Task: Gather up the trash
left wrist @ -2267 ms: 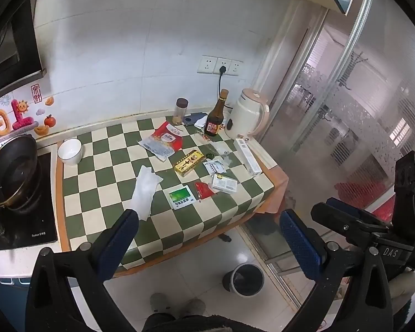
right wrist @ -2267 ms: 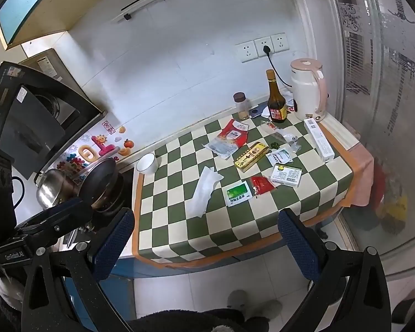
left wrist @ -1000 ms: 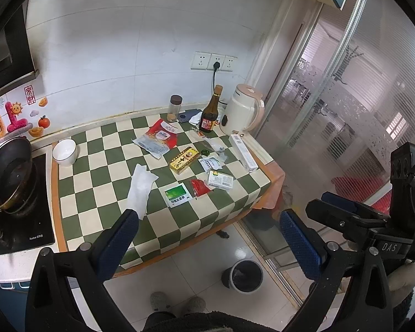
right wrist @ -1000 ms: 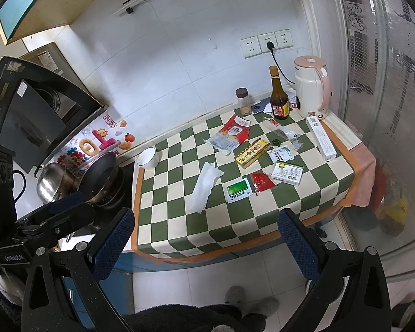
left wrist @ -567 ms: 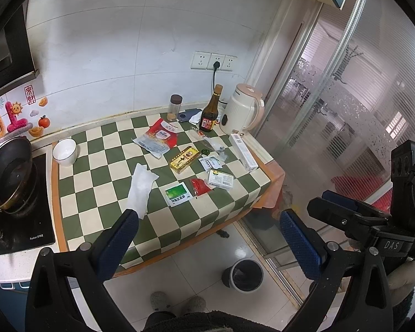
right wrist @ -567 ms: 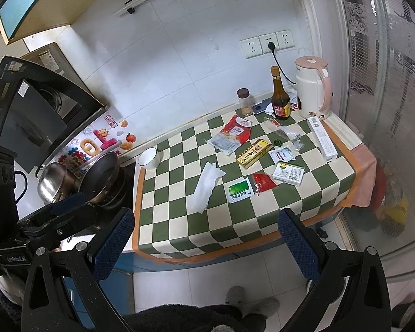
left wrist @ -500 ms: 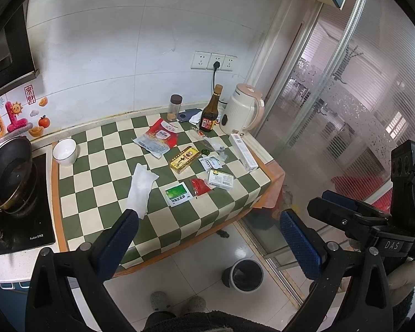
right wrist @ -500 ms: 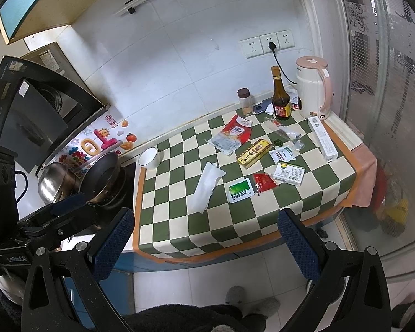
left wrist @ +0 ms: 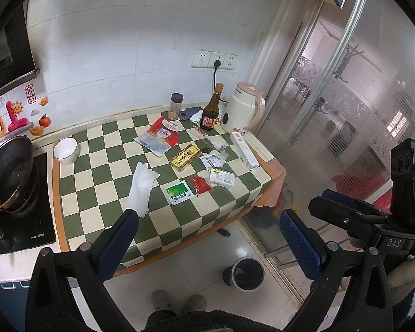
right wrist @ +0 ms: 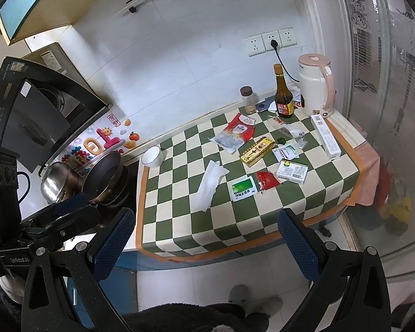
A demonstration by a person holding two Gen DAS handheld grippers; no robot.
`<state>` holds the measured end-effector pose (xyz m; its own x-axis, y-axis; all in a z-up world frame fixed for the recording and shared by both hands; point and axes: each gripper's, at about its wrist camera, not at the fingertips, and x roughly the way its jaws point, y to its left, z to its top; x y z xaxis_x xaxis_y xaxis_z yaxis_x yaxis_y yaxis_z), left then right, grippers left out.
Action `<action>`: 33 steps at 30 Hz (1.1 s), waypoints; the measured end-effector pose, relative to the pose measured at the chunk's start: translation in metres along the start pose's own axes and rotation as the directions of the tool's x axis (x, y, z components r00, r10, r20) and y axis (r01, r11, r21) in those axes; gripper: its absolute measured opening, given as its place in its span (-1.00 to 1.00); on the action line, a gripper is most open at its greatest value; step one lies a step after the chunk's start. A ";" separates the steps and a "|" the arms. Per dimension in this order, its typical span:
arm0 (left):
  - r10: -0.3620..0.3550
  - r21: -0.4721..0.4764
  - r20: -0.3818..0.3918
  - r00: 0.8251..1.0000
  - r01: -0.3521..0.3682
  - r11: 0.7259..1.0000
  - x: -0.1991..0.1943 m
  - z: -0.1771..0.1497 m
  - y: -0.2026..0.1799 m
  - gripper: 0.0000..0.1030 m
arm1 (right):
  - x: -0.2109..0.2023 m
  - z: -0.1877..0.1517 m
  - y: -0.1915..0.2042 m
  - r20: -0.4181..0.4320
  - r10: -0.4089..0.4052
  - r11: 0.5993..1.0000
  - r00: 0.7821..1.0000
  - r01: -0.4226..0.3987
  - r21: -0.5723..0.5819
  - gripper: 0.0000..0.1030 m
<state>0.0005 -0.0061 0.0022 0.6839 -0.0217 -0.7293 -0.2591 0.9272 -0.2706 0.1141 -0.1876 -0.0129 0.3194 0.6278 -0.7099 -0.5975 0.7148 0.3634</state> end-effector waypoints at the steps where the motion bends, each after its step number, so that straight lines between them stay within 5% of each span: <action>1: 0.000 0.000 0.000 1.000 0.000 1.000 0.000 -0.001 -0.001 1.00 | 0.000 0.000 0.000 0.000 0.000 1.000 1.000 0.000 0.000 1.00; 5: 0.002 0.001 0.001 1.000 -0.002 1.000 0.000 0.000 0.001 1.00 | 0.000 -0.001 -0.001 0.002 -0.003 1.000 1.000 0.003 0.002 1.00; 8: 0.079 0.012 0.026 0.997 -0.080 0.997 0.003 -0.002 0.000 1.00 | 0.002 -0.003 -0.003 0.021 -0.030 0.999 0.999 0.029 0.034 1.00; 13: 0.303 0.041 0.075 0.950 -0.307 0.951 0.033 0.008 0.006 1.00 | 0.013 -0.001 -0.030 0.030 -0.168 0.979 0.985 0.163 0.124 1.00; 19: 0.429 0.067 0.014 0.903 -0.429 0.901 0.104 0.025 0.021 1.00 | 0.049 0.005 -0.088 -0.016 -0.272 0.938 0.962 0.268 0.221 1.00; 26: 0.472 0.184 -0.119 0.874 -0.447 0.875 0.207 0.053 0.016 1.00 | 0.113 0.020 -0.171 -0.104 -0.312 0.906 0.944 0.329 0.265 1.00; 33: 0.466 0.329 -0.300 0.832 -0.368 0.870 0.344 0.074 0.024 1.00 | 0.198 0.045 -0.237 -0.244 -0.351 0.859 0.904 0.415 0.301 1.00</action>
<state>0.2804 0.0365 -0.2086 0.2437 0.3020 -0.9216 -0.2529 0.9372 0.2402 0.3520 -0.2193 -0.2123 0.3190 0.2412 -0.9166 -0.1592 0.9670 0.1990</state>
